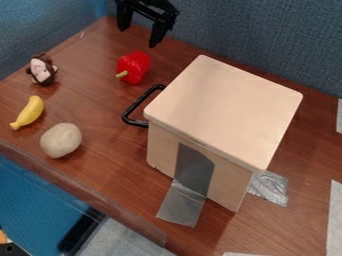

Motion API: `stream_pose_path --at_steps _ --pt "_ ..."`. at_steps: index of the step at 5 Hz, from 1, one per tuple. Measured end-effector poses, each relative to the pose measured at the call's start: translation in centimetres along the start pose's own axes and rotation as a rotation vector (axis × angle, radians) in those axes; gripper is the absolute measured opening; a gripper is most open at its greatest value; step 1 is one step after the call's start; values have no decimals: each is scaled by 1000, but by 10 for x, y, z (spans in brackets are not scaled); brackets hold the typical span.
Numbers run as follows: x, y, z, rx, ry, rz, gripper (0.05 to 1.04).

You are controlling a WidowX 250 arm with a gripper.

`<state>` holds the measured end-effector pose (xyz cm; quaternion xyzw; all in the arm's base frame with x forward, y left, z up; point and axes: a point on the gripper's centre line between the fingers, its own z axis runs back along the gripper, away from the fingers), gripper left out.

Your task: Put the object on top of the drawer

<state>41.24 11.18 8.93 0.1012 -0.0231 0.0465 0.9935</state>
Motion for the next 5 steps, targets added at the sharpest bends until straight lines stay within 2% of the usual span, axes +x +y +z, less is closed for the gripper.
stream_pose_path --at_steps 1,3,5 --pt "-3 -3 -15 -7 38 -8 1001" --pt "-15 19 -21 -25 72 -3 1001" --pt "-34 38 -17 -20 52 34 1001"
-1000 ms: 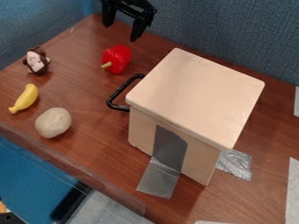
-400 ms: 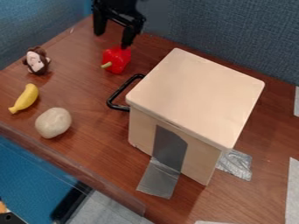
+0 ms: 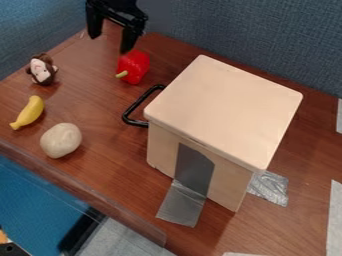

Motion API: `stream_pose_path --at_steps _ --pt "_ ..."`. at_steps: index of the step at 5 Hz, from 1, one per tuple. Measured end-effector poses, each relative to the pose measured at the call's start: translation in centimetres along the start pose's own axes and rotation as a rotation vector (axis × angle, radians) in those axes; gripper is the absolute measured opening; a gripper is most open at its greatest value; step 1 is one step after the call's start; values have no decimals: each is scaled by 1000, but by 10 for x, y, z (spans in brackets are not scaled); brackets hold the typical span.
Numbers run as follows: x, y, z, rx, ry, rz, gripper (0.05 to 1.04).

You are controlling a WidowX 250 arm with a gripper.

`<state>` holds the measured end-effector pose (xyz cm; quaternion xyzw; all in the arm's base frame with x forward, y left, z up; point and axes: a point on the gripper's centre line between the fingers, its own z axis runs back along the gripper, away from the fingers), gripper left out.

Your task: Put the object on top of the drawer

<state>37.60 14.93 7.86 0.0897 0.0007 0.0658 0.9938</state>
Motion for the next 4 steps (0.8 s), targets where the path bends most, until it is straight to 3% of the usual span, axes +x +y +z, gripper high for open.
stream_pose_path --at_steps 2,4 --pt "-21 -4 -19 17 -5 -11 1001" --pt "-22 0 -31 65 -32 -20 1001"
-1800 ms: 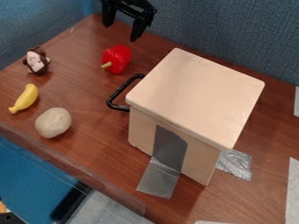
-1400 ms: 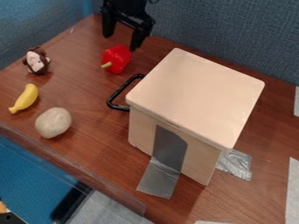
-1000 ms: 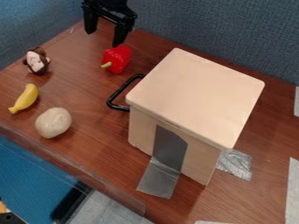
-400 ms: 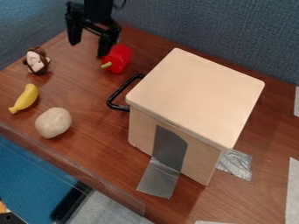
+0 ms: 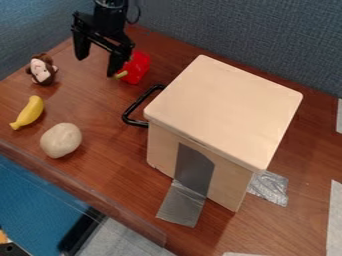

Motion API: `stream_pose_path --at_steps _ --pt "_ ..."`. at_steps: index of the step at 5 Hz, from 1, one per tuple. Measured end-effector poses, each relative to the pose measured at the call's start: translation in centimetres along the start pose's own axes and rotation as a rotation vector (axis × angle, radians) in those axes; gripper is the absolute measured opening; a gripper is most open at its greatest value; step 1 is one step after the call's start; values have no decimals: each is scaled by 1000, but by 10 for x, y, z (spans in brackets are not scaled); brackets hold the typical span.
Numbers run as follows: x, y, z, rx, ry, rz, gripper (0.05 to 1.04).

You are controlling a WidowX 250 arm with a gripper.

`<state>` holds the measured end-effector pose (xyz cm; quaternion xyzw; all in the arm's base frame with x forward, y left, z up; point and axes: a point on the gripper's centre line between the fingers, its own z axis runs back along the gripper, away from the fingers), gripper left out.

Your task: Put the object on top of the drawer

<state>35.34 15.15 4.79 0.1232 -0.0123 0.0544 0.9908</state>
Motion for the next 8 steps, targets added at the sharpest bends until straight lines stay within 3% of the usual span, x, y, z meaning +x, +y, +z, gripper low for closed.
stream_pose_path --at_steps 2,4,8 --pt "-9 40 -10 -9 -18 94 1001" --pt "-25 55 -19 -39 -9 123 1001" --pt "-33 89 -15 -34 -14 237 1001"
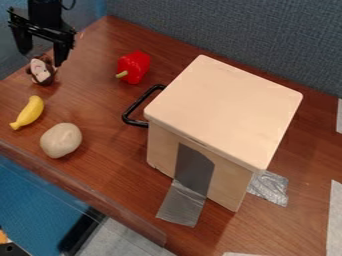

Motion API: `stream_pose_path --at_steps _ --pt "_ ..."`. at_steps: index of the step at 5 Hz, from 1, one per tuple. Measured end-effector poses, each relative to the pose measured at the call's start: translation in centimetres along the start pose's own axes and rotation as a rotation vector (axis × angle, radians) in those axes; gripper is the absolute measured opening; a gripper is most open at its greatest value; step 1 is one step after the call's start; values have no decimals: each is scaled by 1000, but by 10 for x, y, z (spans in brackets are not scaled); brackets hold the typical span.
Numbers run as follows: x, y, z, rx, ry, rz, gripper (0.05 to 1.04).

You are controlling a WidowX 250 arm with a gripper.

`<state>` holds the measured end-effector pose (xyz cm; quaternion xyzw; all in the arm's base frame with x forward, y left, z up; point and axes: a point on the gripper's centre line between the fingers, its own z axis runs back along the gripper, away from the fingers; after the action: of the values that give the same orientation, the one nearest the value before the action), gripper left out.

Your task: Put the object on top of the drawer

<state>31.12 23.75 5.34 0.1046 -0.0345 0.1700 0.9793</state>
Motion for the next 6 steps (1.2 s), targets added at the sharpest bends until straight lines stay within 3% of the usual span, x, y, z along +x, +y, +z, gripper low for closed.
stream_pose_path --at_steps 1,4,5,6 --pt "4 8 3 9 -2 26 1001" --pt "1 6 -43 13 133 33 1001" --pt "1 4 -51 4 158 32 952" --pt "3 0 -52 -18 146 29 676"
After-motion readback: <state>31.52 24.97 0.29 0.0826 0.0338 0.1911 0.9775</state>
